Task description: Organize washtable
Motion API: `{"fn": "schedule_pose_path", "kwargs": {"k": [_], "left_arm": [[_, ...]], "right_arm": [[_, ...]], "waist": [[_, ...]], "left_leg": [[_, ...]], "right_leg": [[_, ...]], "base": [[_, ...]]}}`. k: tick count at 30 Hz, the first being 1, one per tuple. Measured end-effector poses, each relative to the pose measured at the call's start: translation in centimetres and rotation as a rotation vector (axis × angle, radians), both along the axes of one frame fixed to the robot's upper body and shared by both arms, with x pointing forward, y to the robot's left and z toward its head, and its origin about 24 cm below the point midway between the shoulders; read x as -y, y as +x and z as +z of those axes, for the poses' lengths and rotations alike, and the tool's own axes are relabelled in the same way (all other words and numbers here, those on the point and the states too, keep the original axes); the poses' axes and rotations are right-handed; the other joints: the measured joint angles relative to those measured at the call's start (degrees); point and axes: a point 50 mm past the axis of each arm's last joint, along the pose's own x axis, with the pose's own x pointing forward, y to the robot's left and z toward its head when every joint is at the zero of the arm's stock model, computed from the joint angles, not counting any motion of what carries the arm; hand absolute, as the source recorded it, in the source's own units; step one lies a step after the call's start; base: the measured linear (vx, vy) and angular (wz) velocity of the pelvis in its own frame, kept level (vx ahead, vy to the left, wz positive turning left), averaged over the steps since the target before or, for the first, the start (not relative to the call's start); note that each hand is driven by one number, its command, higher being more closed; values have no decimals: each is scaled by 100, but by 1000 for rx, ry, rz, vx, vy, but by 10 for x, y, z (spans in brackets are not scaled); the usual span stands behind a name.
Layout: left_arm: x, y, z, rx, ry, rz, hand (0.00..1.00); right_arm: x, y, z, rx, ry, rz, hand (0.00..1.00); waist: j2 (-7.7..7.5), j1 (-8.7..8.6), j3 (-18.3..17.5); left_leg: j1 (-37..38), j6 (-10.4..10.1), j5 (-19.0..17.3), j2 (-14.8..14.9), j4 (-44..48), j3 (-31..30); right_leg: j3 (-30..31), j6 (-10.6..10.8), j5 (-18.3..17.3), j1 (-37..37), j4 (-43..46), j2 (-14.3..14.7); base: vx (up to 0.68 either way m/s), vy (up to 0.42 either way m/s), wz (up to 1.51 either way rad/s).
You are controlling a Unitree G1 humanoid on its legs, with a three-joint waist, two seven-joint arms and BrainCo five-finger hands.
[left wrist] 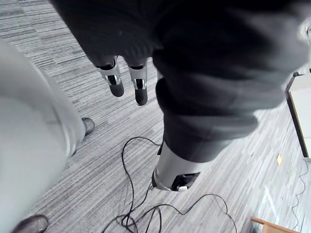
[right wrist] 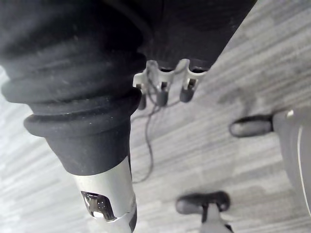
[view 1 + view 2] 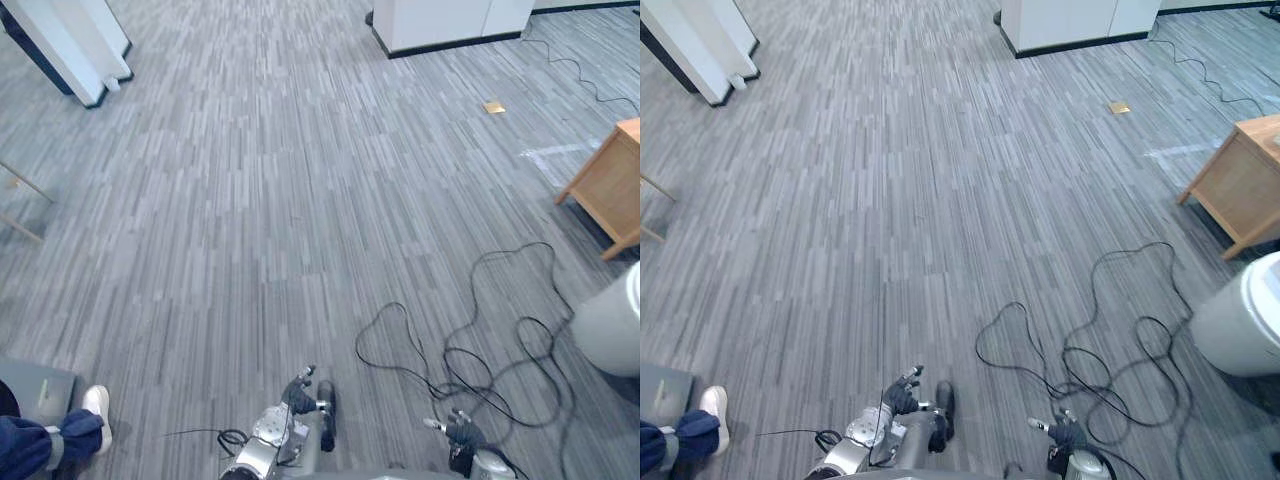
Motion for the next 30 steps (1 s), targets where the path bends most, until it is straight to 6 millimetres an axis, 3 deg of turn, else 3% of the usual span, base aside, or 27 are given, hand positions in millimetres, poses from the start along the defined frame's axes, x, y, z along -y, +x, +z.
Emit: {"fn": "schedule_pose_path", "kwargs": {"k": [2, 3, 4, 5, 6, 7, 8, 9, 10, 13, 15, 16, 19, 20, 22, 24, 25, 26, 27, 28, 29, 30], "left_arm": [[-1, 8, 6, 32, -14, -5, 0], [-4, 12, 10, 55, -15, -14, 0], [-10, 16, 15, 81, -15, -20, 0], [-10, 16, 17, 89, -20, -21, 0], [-4, 13, 21, 112, -63, -22, 0], [-6, 14, 25, 134, -70, -18, 0], [-6, 16, 27, 143, -80, -12, 0], [-5, 19, 33, 163, -107, 1, 0], [-6, 18, 37, 179, -141, 22, 0], [-10, 14, 42, 198, -177, 62, 0], [-15, 13, 43, 205, -167, 76, 0], [-18, 13, 42, 197, -166, 88, 0], [-22, 9, 37, 165, -161, 107, 0], [-30, 6, 31, 138, -142, 135, 0], [-42, 0, 21, 87, -114, 188, 0], [-57, -12, 5, -2, -63, 261, 0], [-64, -24, -8, -84, -22, 301, 0], [-67, -32, -15, -129, -3, 324, 0], [-65, -46, -26, -213, 19, 350, 0], [-64, -62, -34, -288, 8, 439, 0], [-67, -69, -37, -316, 4, 495, 0], [-72, -77, -39, -346, -7, 599, 0]], "right_arm": [[-10, 5, -1, -2, 8, 53, 0], [-19, 7, -2, -5, 23, 78, 0], [-26, 7, -3, -5, 43, 96, 0], [-28, 3, -4, -15, 47, 101, 0], [-26, -11, -8, -51, 39, 113, 0], [-31, -18, -10, -71, 54, 112, 0], [-33, -20, -11, -76, 59, 112, 0], [-33, -21, -11, -77, 61, 104, 0], [-29, -23, -11, -77, 57, 90, 0], [-23, -27, -10, -56, 60, 18, 0], [-19, -28, -8, -34, 71, -49, 0], [-17, -25, -7, -16, 75, -81, 0], [-9, -21, -4, 10, 73, -135, 0], [-8, -15, -3, 24, 69, -137, 0], [-10, -9, -2, 30, 68, -139, 0], [-12, -5, -2, 28, 72, -138, 0], [-14, -2, -1, 30, 76, -138, 0], [-13, 0, -1, 30, 75, -141, 0], [-12, 1, 0, 36, 77, -157, 0], [-6, 3, 1, 44, 69, -177, 0], [-6, 5, 1, 44, 72, -184, 0], [-4, 7, 2, 51, 73, -188, 0]], "waist": [[15, -6, 19], [-53, 14, 57], [-187, 109, 75], [-281, 115, -41], [-324, 116, -296], [-621, 123, -404], [-713, 99, -403], [-770, 60, -385], [-753, -16, -370], [-624, -41, -320], [-615, -60, -321], [-592, -80, -278], [-409, -227, -221], [-324, -316, -228], [-389, -372, -210], [-526, -416, -175], [-576, -468, -197], [-531, -500, -245], [-334, -527, -281], [-114, -508, -328], [-86, -495, -362], [-119, -492, -376]], "left_leg": [[-99, 456, -300, -8, 520, 69], [-109, 726, -395, 99, 910, 210], [-257, 709, -552, 110, 1360, 446], [-164, 679, -517, 25, 1022, 408], [41, 1047, -469, -62, 344, 489], [276, 999, -521, -350, 29, 553], [415, 1015, -533, -463, -111, 526], [745, 1087, -591, -610, -291, 409], [1091, 1139, -681, -716, -421, 239], [1958, 1211, -829, -837, -802, -162], [2408, 1226, -956, -849, -970, -524], [2646, 1267, -1018, -827, -1016, -774], [3047, 1243, -1327, -624, -1008, -1247], [3212, 1139, -1516, -449, -1016, -1410], [3485, 1045, -1694, -314, -1083, -1419], [3930, 1003, -1825, -223, -1286, -1434], [4160, 994, -1822, -121, -1329, -1436], [4198, 922, -1779, -12, -1265, -1431], [4143, 671, -1629, 237, -940, -1391], [4025, 222, -1332, 472, -500, -1307], [3902, 40, -1058, 518, -247, -1257], [3576, -76, -223, 471, 432, -1152]], "right_leg": [[98, 195, 89, -2, 129, -67], [202, 304, 162, 53, 318, -59], [334, 420, 230, 81, 614, -82], [371, 463, 200, 36, 786, -135], [402, 621, 107, -207, 1365, -61], [491, 1176, -32, -614, 2365, -278], [624, 1617, 44, -816, 2933, -314], [874, 1861, 510, -1236, 4048, -222], [842, 1853, 658, -1533, 5063, -99], [247, 1703, 564, -2115, 6146, -94], [-301, 1081, 202, -2585, 6042, -271], [-434, 906, -32, -2778, 5687, -331], [-501, 724, -124, -3081, 4293, -353], [-419, 764, 170, -3213, 2812, -367], [-284, 803, 796, -3344, 1210, -495], [-335, 858, 984, -3563, 689, -728], [-490, 861, 1666, -3680, 1079, -780], [-574, 747, 1902, -3719, 1273, -706], [-654, 470, 2118, -3740, 1558, -477], [-759, 264, 1993, -3699, 1722, -156], [-758, 171, 1901, -3683, 1750, -28], [-749, 53, 1765, -3579, 1739, 152]], "base": [[419, 216, -16], [458, 253, -19], [423, 268, -12], [360, 246, -11], [339, 219, 12], [367, 188, 20], [394, 172, 45], [415, 153, 61], [419, 148, 67], [467, 111, 70], [509, 3, 96], [496, -68, 93], [485, -116, 96], [651, -205, 86], [704, -274, 61], [666, -297, 32], [576, -239, 14], [753, -277, 4], [770, -263, -29], [775, -271, -42], [782, -316, -76], [785, -346, -91]]}}
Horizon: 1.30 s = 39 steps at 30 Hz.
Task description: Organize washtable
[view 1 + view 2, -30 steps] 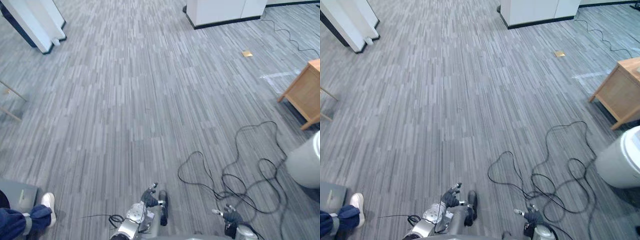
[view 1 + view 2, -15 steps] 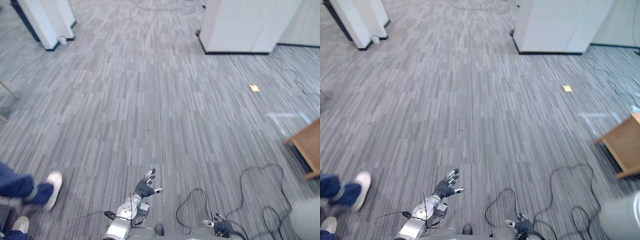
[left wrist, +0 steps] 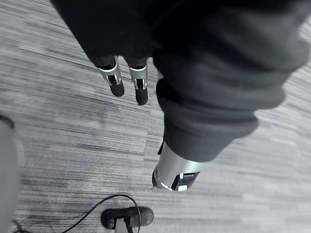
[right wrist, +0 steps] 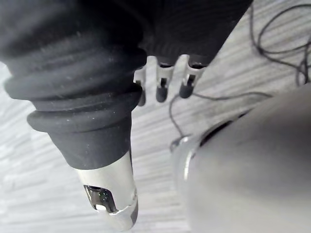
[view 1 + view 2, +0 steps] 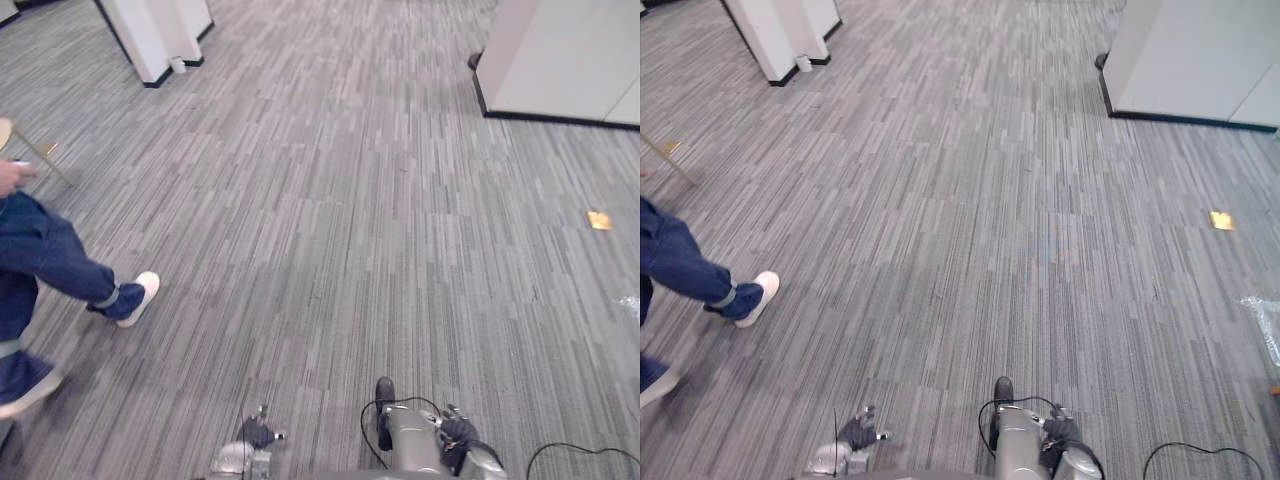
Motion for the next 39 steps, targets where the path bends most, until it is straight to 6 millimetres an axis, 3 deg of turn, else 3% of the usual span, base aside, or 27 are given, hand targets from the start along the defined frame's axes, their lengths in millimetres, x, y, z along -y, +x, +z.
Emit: {"fn": "schedule_pose_path", "kwargs": {"k": [1, 2, 3, 5, 6, 8, 10, 11, 12, 14, 16, 17, 18, 19, 20, 21, 22, 24, 26, 28, 29, 31, 32, 34, 36, 37, 39], "left_arm": [[-1, -14, -3, -31, -15, 96, 0], [-3, -16, -3, -32, -17, 135, 0], [-6, -14, -2, -21, -9, 143, 0], [-13, -12, 0, 1, 0, 185, 0], [-19, -10, 3, 31, 5, 229, 0], [-23, -7, 6, 66, 7, 275, 0], [-22, -15, 5, 57, 9, 305, 0], [-17, -33, 2, 16, 6, 324, 0], [-14, -41, 0, -9, -1, 334, 0], [1, -70, -6, -96, -32, 369, 0], [0, -85, -8, -144, -31, 392, 0], [1, -96, -8, -172, -32, 442, 0], [0, -98, -8, -171, -35, 458, 0], [-9, -103, -7, -175, -9, 491, 0], [-12, -104, -7, -175, 1, 494, 0], [-17, -101, -6, -166, 13, 487, 0], [-24, -94, -4, -137, 29, 474, 0], [-34, -71, 0, -71, 45, 440, 0], [-37, -44, 3, -6, 51, 396, 0], [-32, -13, 7, 58, 42, 321, 0], [-32, -7, 8, 73, 40, 315, 0], [-28, 15, 13, 129, 32, 283, 0], [-27, 21, 15, 143, 29, 275, 0], [-28, 24, 16, 152, 32, 274, 0], [-28, 12, 13, 123, 35, 281, 0], [-30, 7, 12, 115, 39, 294, 0], [-26, -7, 7, 82, 19, 360, 0]], "right_arm": [[-5, -1, -1, -3, 7, 19, 0], [-9, 1, -1, -2, 11, 38, 0], [-8, -4, -3, -24, -3, 50, 0], [-16, -3, -4, -31, 0, 96, 0], [-20, -3, -5, -36, 5, 117, 0], [-21, -1, -4, -35, -5, 142, 0], [-18, -5, -6, -59, -24, 170, 0], [-17, -5, -5, -66, -50, 225, 0], [-16, -6, -6, -73, -61, 247, 0], [-11, -15, -9, -126, -88, 295, 0], [-19, -19, -12, -148, -70, 311, 0], [-32, -18, -13, -150, -42, 344, 0], [-36, -16, -13, -140, -30, 355, 0], [-41, -16, -13, -135, -22, 370, 0], [-42, -15, -13, -133, -20, 367, 0], [-43, -17, -14, -133, -15, 357, 0], [-43, -14, -12, -114, -12, 344, 0], [-44, -12, -11, -91, -4, 319, 0], [-41, -8, -9, -65, -2, 290, 0], [-34, -6, -7, -40, 4, 217, 0], [-33, -5, -7, -37, 3, 210, 0], [-25, -8, -7, -43, -9, 194, 0], [-22, -14, -8, -60, -10, 178, 0], [-23, -17, -9, -67, 9, 143, 0], [-24, -18, -9, -63, 24, 104, 0], [-24, -25, -11, -83, 32, 87, 0], [-20, -30, -13, -105, 35, 72, 0]], "waist": [[-33, 11, 9], [-33, 50, 20], [59, 138, 58], [-32, 194, 142], [-150, 245, 204], [-251, 382, 311], [-223, 482, 301], [-94, 524, 323], [-14, 581, 320], [328, 847, 309], [202, 978, 281], [-31, 1028, 204], [-112, 1017, 168], [-289, 1002, 138], [-372, 959, 152], [-457, 850, 192], [-493, 715, 203], [-509, 615, 246], [-555, 518, 271], [-557, 361, 289], [-558, 295, 290], [-534, 123, 295], [-549, 129, 296], [-638, 124, 319], [-664, 41, 292], [-748, -12, 215], [-627, 54, 24]], "left_leg": [[-368, -157, 1190, -23, 815, 287], [-577, -262, 1542, 68, 1391, 408], [-1242, 66, 637, 461, 3019, 906], [-1748, 416, -241, 707, 3758, 1274], [-2070, 422, -697, 725, 3758, 1454], [-2760, 438, -1122, 605, 3354, 1554], [-3226, 277, -1119, 112, 1536, 1372], [-3343, 16, -756, -216, -164, 1205], [-3411, -126, -553, -272, -684, 1063], [-3929, -531, -161, -121, -1081, 693], [-4009, -278, 426, -146, -571, 883], [-4059, -177, 510, -302, -272, 948], [-4024, -32, 479, -349, -302, 1006], [-3754, 292, 448, -461, -563, 1254], [-3556, 386, 437, -539, -707, 1368], [-3134, 541, 344, -734, -916, 1420], [-2700, 711, 227, -865, -1094, 1431], [-2076, 876, 115, -1018, -1408, 1434], [-1500, 986, 14, -1108, -1726, 1435], [-915, 1016, -214, -1122, -1962, 1425], [-804, 1034, -288, -1115, -1966, 1394], [-511, 1066, -611, -1033, -1966, 1302], [-309, 967, -738, -1002, -2036, 1320], [-116, 857, -866, -1037, -2039, 1352], [255, 357, -1181, -955, -1809, 1234], [12, 109, -1331, -934, -1030, 970], [-910, -144, -1247, -728, 1057, 731]], "right_leg": [[107, -131, -115, 381, -290, 133], [231, -175, -166, 663, -539, 224], [419, -250, -216, 1316, -1016, 501], [585, -388, -324, 1980, -1297, 594], [722, -426, -402, 2449, -1499, 570], [914, -438, -695, 2998, -1656, 507], [1031, -358, -1093, 3286, -1646, 335], [1219, -310, -1356, 3510, -1616, 238], [1302, -278, -1438, 3622, -1618, 228], [1639, -143, -1863, 4031, -1714, 304], [1834, -191, -2145, 4204, -1642, 133], [2151, -185, -2194, 3956, -1064, -7], [2265, -122, -2156, 3737, -684, -78], [2387, 349, -2057, 3372, 223, -130], [2386, 813, -1956, 3224, 682, -184], [2404, 1764, -1548, 2954, 1561, -255], [2340, 1786, -845, 2761, 2347, -234], [1868, 1761, -630, 2346, 3546, -367], [1209, 1585, -931, 1869, 4091, -616], [603, 960, -1602, 1493, 3507, -756], [493, 899, -1691, 1431, 3181, -714], [224, 799, -1650, 1259, 1193, -485], [25, 797, -1143, 1268, -187, -360], [-134, 829, -696, 1225, -944, -285], [-102, 445, -318, 1220, -1008, -97], [-110, 154, 148, 1313, -891, -106], [-137, -13, 108, 1431, -790, 53]], "base": [[934, -366, -94], [857, -278, -98], [661, -162, -72], [518, -89, -52], [561, -44, -43], [437, 33, -33], [410, 160, -28], [399, 187, -43], [502, 265, -60], [542, 375, -71], [587, 419, -68], [612, 382, -77], [601, 359, -96], [470, 289, -57], [563, 341, -47], [601, 346, -12], [484, 281, -1], [408, 213, 5], [463, 201, 1], [388, 105, -4], [389, 51, -2], [470, 2, 13], [527, -21, 4], [485, -39, 0], [739, -130, 51], [879, -212, 93], [707, -170, 32]]}}
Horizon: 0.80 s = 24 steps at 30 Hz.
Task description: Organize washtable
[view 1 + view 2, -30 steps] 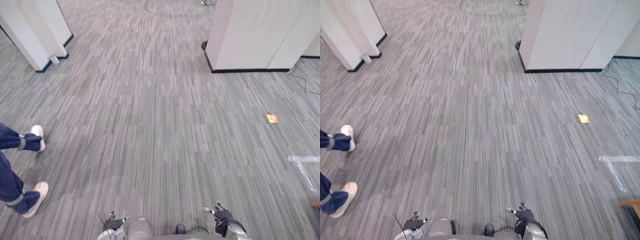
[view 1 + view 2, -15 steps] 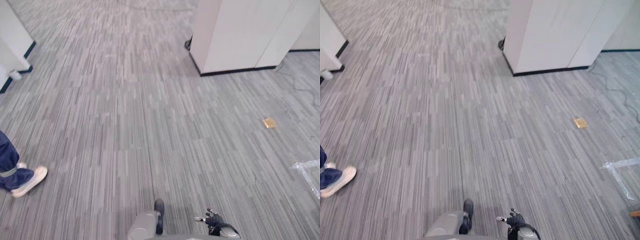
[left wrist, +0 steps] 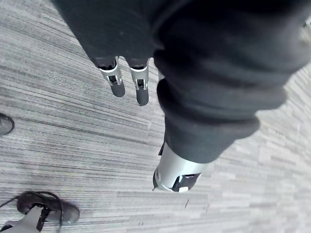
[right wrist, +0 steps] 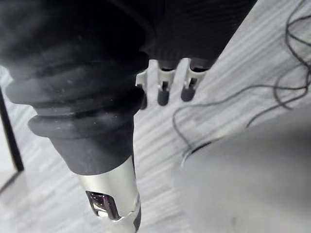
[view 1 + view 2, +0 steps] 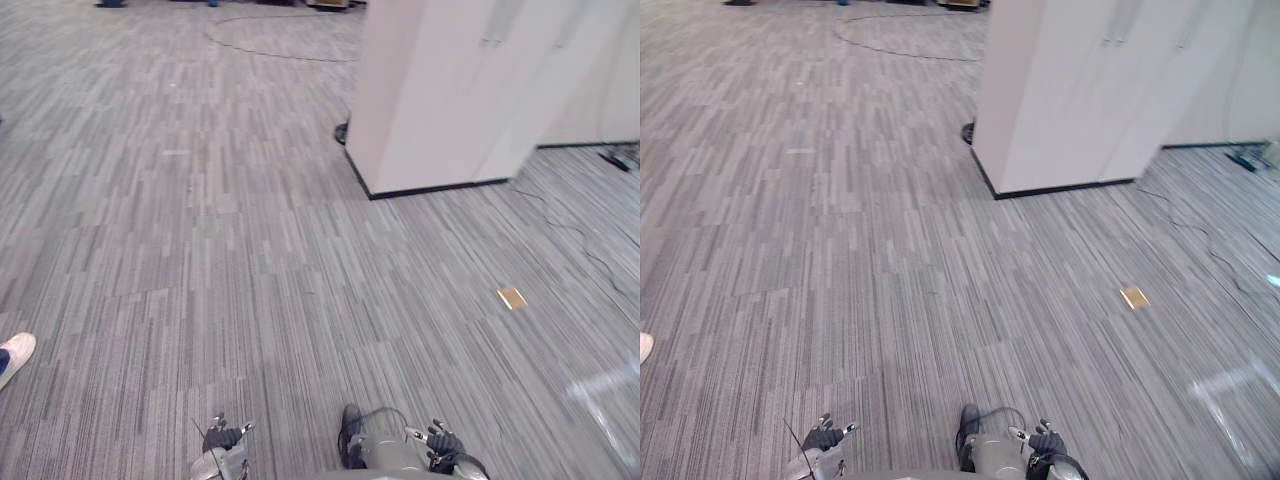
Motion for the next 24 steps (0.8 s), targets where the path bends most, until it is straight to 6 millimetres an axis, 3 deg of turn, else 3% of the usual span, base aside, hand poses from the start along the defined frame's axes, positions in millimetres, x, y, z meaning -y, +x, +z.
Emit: {"fn": "schedule_pose_path", "kwargs": {"k": [1, 2, 3, 5, 7, 8, 9, 10, 11, 14, 17, 21, 22, 24], "left_arm": [[5, -22, -5, -41, -32, 93, 0], [6, -28, -6, -60, -33, 97, 0], [6, -39, -9, -97, -39, 104, 0], [7, -44, -10, -111, -39, 100, 0], [6, -47, -10, -116, -38, 105, 0], [6, -47, -10, -114, -37, 103, 0], [7, -47, -10, -114, -39, 100, 0], [11, -47, -11, -118, -48, 97, 0], [13, -48, -11, -124, -54, 98, 0], [3, -46, -11, -135, -28, 71, 0], [-3, -39, -9, -124, -8, 31, 0], [-4, -33, -8, -104, 5, 18, 0], [-6, -30, -8, -105, 15, -16, 0], [-6, -30, -8, -105, 15, -16, 0]], "right_arm": [[7, 2, 1, 7, -20, -1, 0], [11, 3, 2, 7, -33, 0, 0], [11, 7, 3, 9, -42, -1, 0], [9, 5, 2, -5, -41, 2, 0], [6, 4, 1, -7, -37, 5, 0], [6, 4, 1, -7, -38, 12, 0], [6, 5, 2, 2, -43, 17, 0], [10, 5, 2, 3, -56, 34, 0], [13, 4, 2, 0, -66, 46, 0], [6, -16, -3, -53, -43, 46, 0], [-1, -18, -5, -54, -21, 39, 0], [-3, -20, -5, -60, -10, 42, 0], [-7, -14, -6, -61, 6, 84, 0], [-7, -14, -6, -61, 6, 84, 0]], "waist": [[283, 227, 4], [355, 297, 5], [384, 299, 52], [330, 308, 138], [222, 375, 134], [192, 382, 94], [202, 400, 63], [353, 401, 0], [441, 400, -16], [200, 324, -140], [53, 232, -187], [-32, 251, -215], [-105, 233, -101], [-105, 234, -101]], "left_leg": [[-717, -449, 284, 361, 1665, -40], [-876, -425, 267, 491, 2004, 32], [-983, -228, 154, 692, 2183, 222], [-956, -25, 18, 857, 1887, 397], [-871, -17, -125, 879, 702, 341], [-858, -25, -118, 808, -19, 206], [-857, -68, -33, 700, -1171, -25], [-890, -112, 520, 754, -2191, -289], [-916, 14, 1156, 786, -2235, -270], [-490, 308, 1274, 411, -2816, -83], [-302, 478, 1396, 172, -3220, -27], [-176, 600, 1476, 2, -3514, 137], [83, 669, 1624, -189, -3880, 257], [83, 668, 1624, -190, -3881, 257]], "right_leg": [[162, -91, -105, 285, -224, 282], [264, -125, -129, 401, -306, 387], [436, -188, -173, 747, -489, 453], [665, -239, -209, 1187, -588, 425], [941, -234, -212, 1516, -586, 292], [1041, -166, -256, 1527, -581, 217], [1163, 35, -394, 1525, -587, 120], [1251, 293, -612, 1493, -611, 132], [1289, 343, -756, 1508, -615, 144], [1418, 528, -953, 1524, -544, -225], [1439, 621, -1015, 1506, -556, -452], [1575, 647, -1028, 1432, -564, -601], [1479, 840, -1029, 1560, -769, -766], [1477, 840, -1029, 1561, -769, -766]], "base": [[634, -57, -64], [748, -20, -93], [600, -8, -67], [441, 20, -46], [402, 111, -56], [296, 164, -75], [240, 189, -88], [224, 203, -83], [254, 257, -69], [195, 229, -25], [72, 143, -2], [36, 113, -15], [10, 11, -6], [0, 0, 0]]}}
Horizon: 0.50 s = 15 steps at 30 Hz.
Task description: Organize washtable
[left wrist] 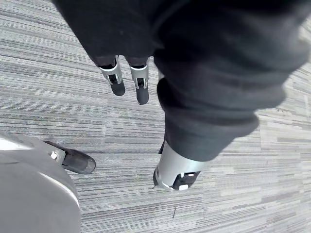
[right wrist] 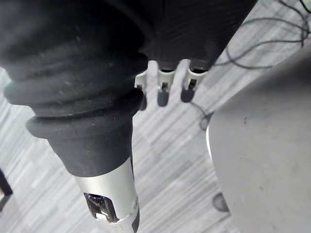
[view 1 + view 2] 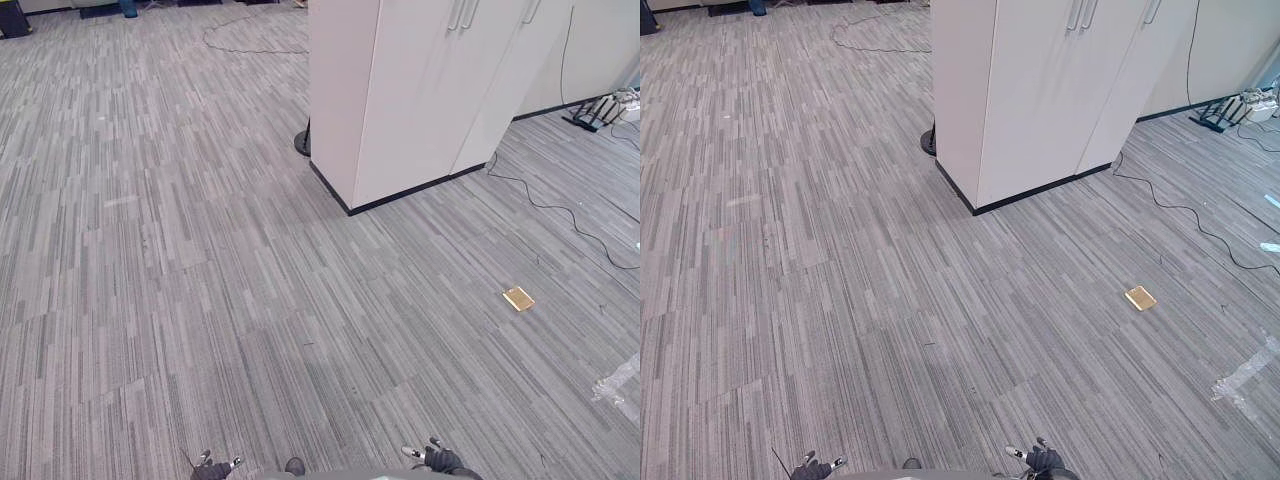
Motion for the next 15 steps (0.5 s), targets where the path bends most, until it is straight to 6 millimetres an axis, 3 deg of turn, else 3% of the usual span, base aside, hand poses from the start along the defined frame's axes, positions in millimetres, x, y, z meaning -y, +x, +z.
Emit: {"fn": "schedule_pose_path", "kwargs": {"k": [9, 15], "left_arm": [[2, 0, 0, -2, -3, -16, 0], [6, 15, 2, -5, 39, -259, 0]], "right_arm": [[4, 0, 0, 1, -8, -23, 0], [17, -2, 1, -2, -44, -149, 0]], "waist": [[72, 21, 53], [169, 27, 199]], "left_leg": [[-1, -1, 26, 5, 39, -262], [12, -47, 3, 32, 45, -148]], "right_leg": [[-346, -1, -1, 133, -18, -2], [-321, 3, 2, 70, 59, 8]], "base": [[-13, -29, 15], [-50, -40, -3]]}}
